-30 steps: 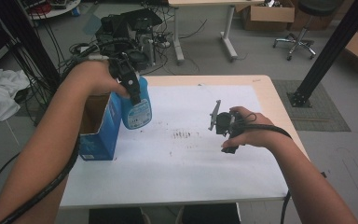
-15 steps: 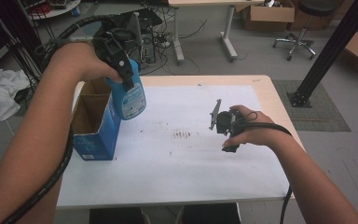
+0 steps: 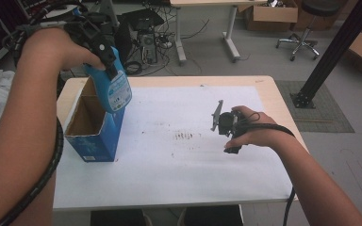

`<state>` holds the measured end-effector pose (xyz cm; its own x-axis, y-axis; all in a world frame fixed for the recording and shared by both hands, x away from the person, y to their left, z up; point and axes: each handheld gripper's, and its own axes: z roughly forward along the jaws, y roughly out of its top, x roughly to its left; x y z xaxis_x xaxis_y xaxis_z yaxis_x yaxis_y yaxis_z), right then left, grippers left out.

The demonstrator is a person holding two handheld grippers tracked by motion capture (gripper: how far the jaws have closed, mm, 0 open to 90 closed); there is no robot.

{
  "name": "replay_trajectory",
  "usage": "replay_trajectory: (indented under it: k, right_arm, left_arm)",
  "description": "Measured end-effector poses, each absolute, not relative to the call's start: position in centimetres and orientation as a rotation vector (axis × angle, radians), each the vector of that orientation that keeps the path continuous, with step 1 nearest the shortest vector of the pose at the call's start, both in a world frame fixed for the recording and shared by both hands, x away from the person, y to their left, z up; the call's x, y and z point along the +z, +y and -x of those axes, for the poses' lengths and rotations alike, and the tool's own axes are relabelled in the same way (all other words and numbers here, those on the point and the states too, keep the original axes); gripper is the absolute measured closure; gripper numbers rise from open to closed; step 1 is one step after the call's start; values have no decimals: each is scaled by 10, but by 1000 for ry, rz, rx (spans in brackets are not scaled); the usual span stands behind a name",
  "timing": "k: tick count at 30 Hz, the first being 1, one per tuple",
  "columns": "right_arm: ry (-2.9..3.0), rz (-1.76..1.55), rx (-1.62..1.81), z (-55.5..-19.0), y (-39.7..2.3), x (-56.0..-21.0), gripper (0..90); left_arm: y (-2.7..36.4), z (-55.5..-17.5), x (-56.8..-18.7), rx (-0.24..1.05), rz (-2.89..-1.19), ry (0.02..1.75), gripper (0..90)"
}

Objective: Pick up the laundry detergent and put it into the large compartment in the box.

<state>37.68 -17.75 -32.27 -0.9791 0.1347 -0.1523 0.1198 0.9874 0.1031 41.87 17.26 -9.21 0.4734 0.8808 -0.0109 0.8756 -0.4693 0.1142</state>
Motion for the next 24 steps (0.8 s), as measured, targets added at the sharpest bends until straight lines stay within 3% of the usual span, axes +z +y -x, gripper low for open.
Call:
replay_trajectory:
  k: [24]
  right_arm:
    - [2954, -161, 162, -376, -172, -317, 158]
  left_arm:
    - [226, -414, -86, 98, -2382, 1950, 407]
